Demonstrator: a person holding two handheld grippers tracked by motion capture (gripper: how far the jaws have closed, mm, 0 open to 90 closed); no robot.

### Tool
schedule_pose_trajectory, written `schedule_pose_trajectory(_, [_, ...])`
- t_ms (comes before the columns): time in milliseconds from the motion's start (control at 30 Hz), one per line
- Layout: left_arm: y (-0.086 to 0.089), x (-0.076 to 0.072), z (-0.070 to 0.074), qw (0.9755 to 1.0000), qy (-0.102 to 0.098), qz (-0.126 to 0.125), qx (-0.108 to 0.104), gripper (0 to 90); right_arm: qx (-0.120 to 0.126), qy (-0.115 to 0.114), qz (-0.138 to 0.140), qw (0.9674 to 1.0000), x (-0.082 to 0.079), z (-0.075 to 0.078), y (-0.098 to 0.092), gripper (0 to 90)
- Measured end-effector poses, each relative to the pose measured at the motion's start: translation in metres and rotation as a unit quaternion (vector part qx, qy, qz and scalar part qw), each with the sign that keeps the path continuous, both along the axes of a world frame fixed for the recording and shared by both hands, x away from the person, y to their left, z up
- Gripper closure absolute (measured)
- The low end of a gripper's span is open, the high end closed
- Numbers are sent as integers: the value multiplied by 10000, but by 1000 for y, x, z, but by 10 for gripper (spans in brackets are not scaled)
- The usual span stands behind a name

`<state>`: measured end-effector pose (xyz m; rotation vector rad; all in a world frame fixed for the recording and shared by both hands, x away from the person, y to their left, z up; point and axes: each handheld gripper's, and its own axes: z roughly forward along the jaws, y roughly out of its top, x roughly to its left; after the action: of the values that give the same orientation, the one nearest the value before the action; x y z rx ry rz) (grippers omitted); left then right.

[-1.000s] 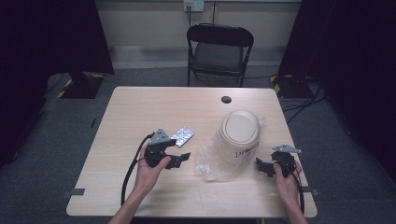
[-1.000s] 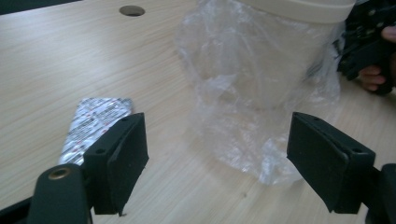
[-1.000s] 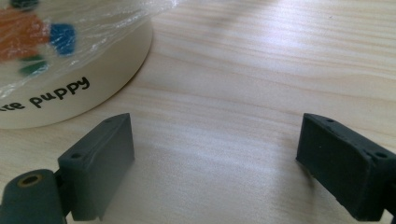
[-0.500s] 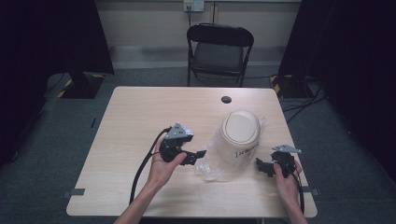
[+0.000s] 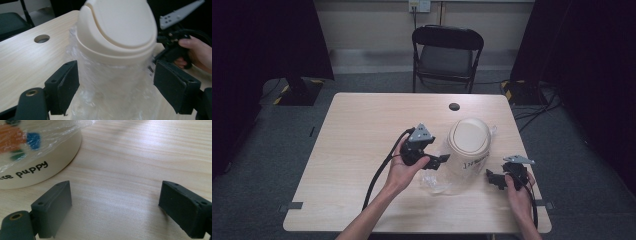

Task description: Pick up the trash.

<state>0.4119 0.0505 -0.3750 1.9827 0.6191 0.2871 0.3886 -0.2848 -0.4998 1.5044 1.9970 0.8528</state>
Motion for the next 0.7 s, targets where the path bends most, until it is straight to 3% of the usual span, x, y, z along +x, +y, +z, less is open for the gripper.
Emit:
schedule_pose_trajectory(100, [-3,9,4,9999,-13,58,-86,202,1,0,-1,10000,0,0,0,102])
schedule_pose_trajectory(133, [-6,18,7,9998,45,101,-169,201,-1,-2,1,10000,0,0,0,102])
schedule_pose_trajectory(267, [-14,33,11,9997,89,208,-105,190,0,-1,0,10000,0,0,0,102])
schedule_pose_trajectory(500, [-26,48,7,9996,199,150,-153,183,0,-1,0,10000,0,0,0,102])
schedule_pose_trajectory(700, [-37,59,-3,9991,316,289,53,157,-1,-1,2,10000,0,0,0,102])
